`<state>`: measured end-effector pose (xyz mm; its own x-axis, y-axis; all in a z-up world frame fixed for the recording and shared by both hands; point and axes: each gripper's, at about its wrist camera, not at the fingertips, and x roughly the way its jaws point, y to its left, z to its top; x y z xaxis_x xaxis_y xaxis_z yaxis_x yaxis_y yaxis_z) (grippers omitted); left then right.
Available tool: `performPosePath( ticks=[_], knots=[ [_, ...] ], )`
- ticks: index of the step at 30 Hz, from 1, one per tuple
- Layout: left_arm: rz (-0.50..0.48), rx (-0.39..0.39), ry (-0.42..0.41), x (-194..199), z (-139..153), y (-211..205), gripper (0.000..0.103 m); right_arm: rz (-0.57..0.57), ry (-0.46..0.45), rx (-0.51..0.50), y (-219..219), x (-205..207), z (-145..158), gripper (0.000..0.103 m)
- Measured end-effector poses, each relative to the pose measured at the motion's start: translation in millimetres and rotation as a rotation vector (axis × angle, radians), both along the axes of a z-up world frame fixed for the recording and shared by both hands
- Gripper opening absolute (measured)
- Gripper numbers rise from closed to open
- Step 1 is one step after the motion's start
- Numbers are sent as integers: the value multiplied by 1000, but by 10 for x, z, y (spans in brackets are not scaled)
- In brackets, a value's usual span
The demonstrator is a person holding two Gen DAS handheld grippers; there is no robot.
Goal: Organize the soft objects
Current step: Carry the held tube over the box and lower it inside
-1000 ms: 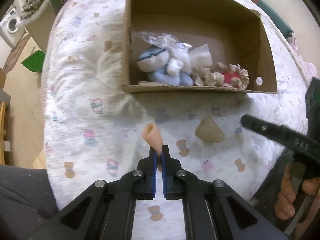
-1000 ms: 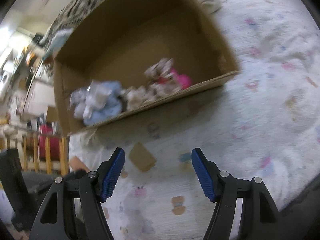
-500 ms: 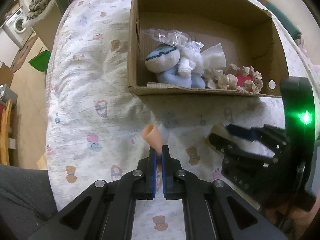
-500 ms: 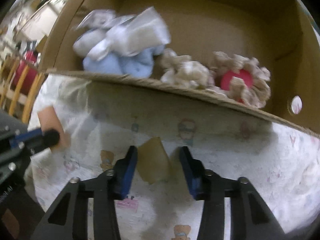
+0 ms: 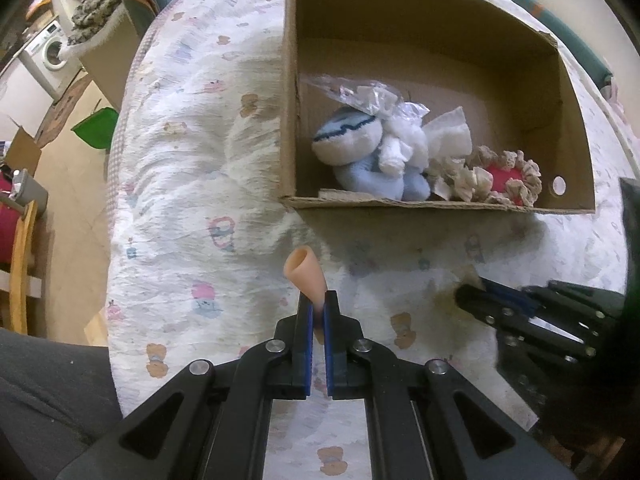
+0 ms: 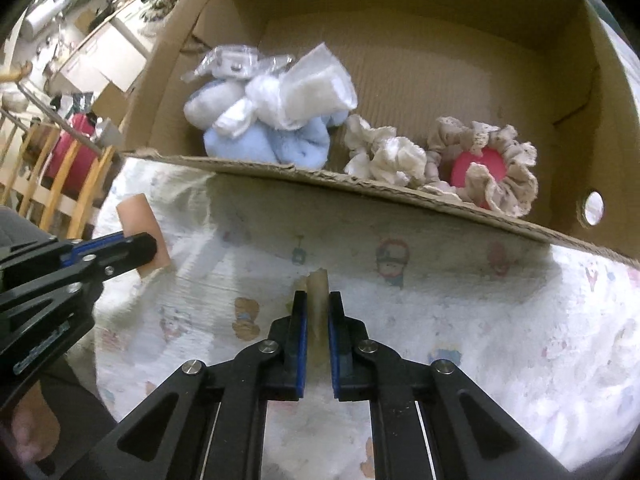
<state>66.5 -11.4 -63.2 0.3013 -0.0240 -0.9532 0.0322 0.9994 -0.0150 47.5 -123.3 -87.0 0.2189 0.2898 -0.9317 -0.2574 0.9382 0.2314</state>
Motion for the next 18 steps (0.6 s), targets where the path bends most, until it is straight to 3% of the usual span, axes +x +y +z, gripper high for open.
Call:
performPosePath(
  ticks=[9,18],
  knots=[
    [4,41,-37,-25,37,21,5,-76,-49,62,-403,-41,317,10],
    [6,67,-82,-91,124,36,5,-138,-116,130,-513,-178,581,10]
  ],
)
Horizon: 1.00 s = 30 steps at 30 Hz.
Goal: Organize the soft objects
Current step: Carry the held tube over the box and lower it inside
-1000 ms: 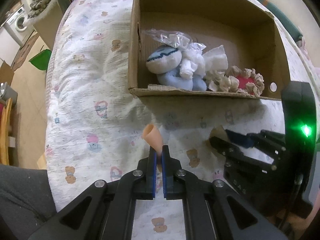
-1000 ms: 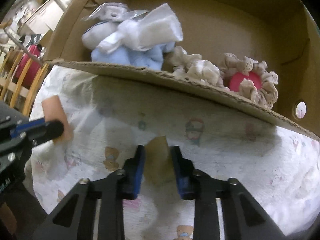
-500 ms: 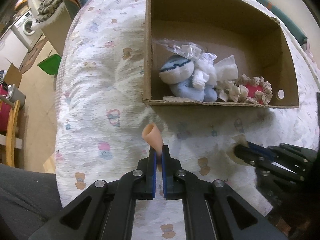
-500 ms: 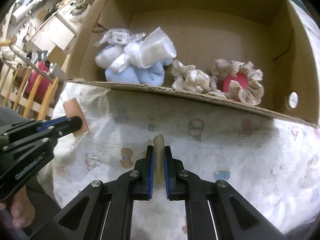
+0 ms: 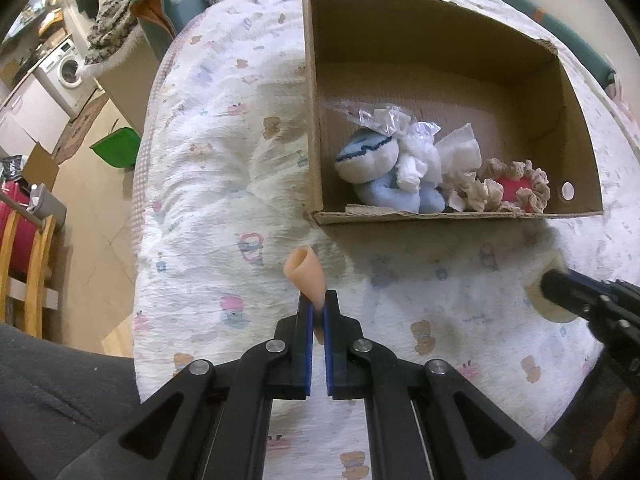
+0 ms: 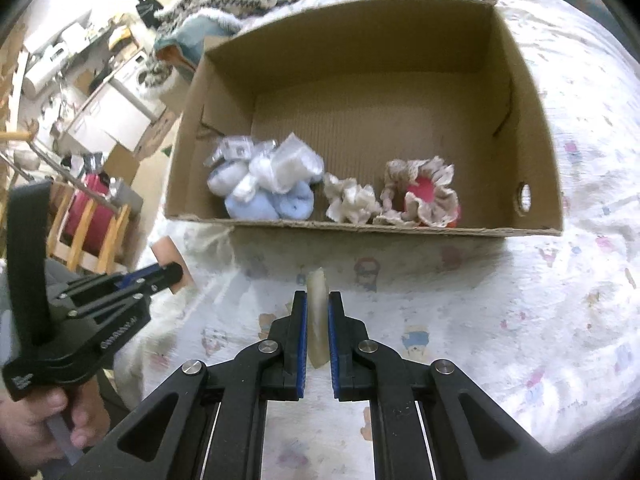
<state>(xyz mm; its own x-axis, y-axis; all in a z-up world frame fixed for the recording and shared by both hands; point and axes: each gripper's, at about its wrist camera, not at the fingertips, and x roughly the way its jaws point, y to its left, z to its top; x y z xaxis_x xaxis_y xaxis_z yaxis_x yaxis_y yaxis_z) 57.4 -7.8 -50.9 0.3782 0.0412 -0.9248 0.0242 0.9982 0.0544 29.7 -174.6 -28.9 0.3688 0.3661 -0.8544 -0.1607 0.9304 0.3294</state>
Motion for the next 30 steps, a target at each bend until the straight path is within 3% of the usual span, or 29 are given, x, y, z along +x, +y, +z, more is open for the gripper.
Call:
performPosePath(
  ticks=[15,23,30],
  knots=[
    [-21,-25,-138,-87,544,-35,5,-73,-140,85,-178,-128,420,10],
    [-54,-41,-207,158,900,-121,5,-131,-197,108,-387,75,633,11],
    [-74,-49,-218,472,964,-203,5,-172,-220,121,-554,373,725,11]
  ],
)
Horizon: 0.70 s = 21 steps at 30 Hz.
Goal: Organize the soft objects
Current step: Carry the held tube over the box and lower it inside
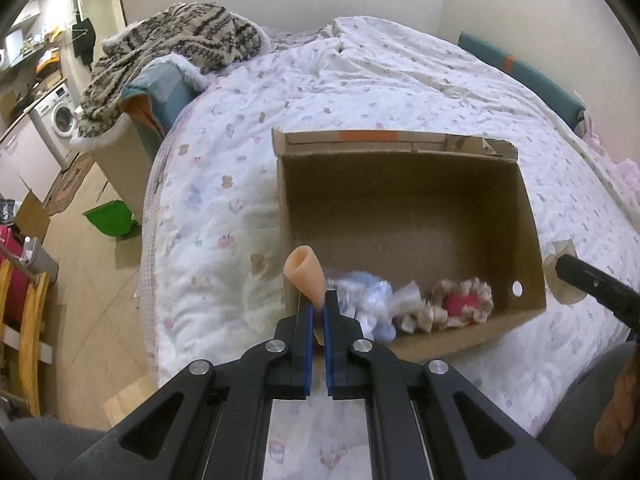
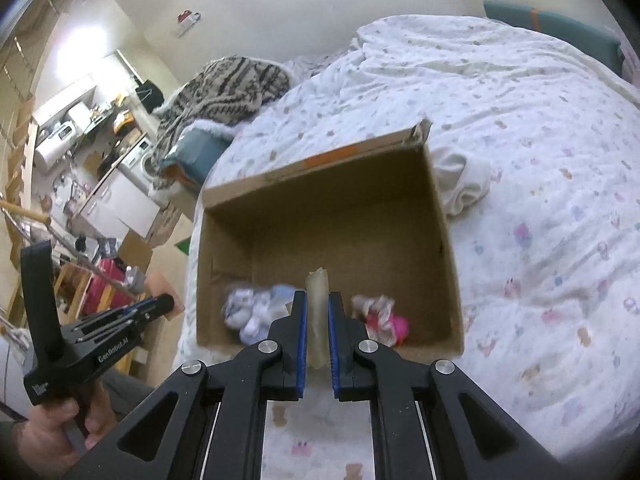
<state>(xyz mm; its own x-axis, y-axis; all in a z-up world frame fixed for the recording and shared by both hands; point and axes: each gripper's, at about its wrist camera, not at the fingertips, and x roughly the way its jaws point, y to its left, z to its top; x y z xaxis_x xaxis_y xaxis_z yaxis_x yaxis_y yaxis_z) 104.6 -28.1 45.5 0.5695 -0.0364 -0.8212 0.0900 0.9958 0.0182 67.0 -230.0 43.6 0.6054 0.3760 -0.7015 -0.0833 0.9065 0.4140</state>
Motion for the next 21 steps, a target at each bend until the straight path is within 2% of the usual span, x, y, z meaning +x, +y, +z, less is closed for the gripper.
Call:
performPosePath(
  ticks=[4,9,21],
  knots=[
    [-21,-28,10,166,-43,-71,5,-12,-5,4,-51,154,-33,11],
    [-50,-34,22,298,-180,-199,5,-21,33,15,-67,312,-213,11],
    [-96,-37,54,440,-541,-459,5,-1,117,-20,59,401,-594,11]
  ],
)
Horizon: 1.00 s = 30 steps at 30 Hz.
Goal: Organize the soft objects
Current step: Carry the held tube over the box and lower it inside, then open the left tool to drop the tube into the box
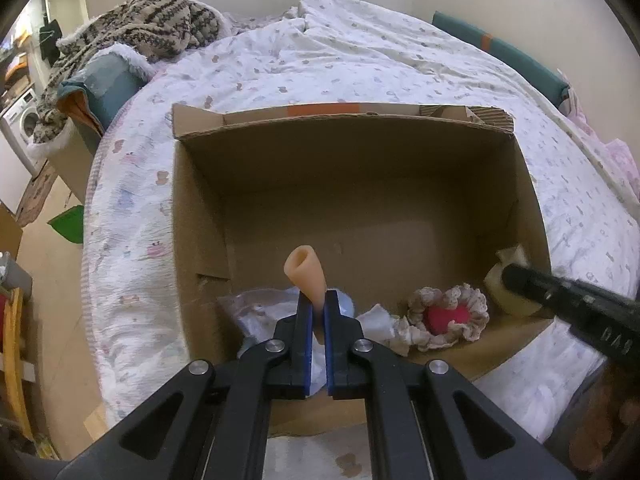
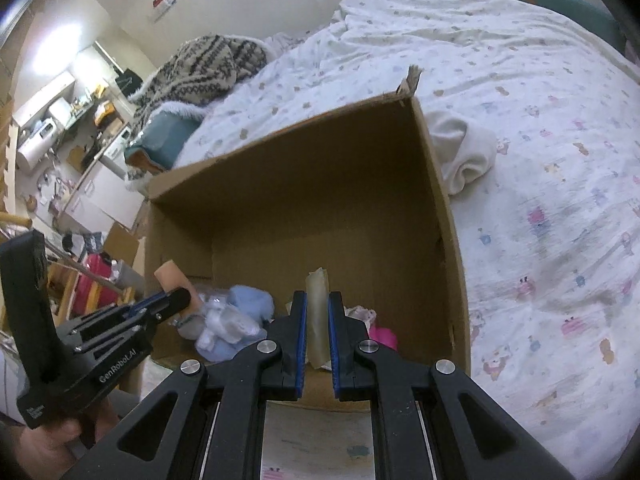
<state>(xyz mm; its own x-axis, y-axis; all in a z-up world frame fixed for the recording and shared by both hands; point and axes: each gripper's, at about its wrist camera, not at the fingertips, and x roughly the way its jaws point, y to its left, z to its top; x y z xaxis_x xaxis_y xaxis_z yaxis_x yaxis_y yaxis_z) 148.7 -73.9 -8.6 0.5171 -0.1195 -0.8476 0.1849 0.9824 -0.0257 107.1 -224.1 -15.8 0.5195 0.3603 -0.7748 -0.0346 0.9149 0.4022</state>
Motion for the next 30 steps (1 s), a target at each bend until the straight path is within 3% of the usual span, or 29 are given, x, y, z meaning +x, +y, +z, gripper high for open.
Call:
performPosePath(
  ticks=[16,27,30],
  knots=[
    [-39,44,27,130,-153,-323,5,-34,49,-109,-4,51,-115,12],
    [-18,73,33,66,-158,-319,19,-45,37,-92,-60,37,-79,18],
    [5,43,54,56,-132,-248,20,-52,38,-79,-85,26,-75,22]
  ],
)
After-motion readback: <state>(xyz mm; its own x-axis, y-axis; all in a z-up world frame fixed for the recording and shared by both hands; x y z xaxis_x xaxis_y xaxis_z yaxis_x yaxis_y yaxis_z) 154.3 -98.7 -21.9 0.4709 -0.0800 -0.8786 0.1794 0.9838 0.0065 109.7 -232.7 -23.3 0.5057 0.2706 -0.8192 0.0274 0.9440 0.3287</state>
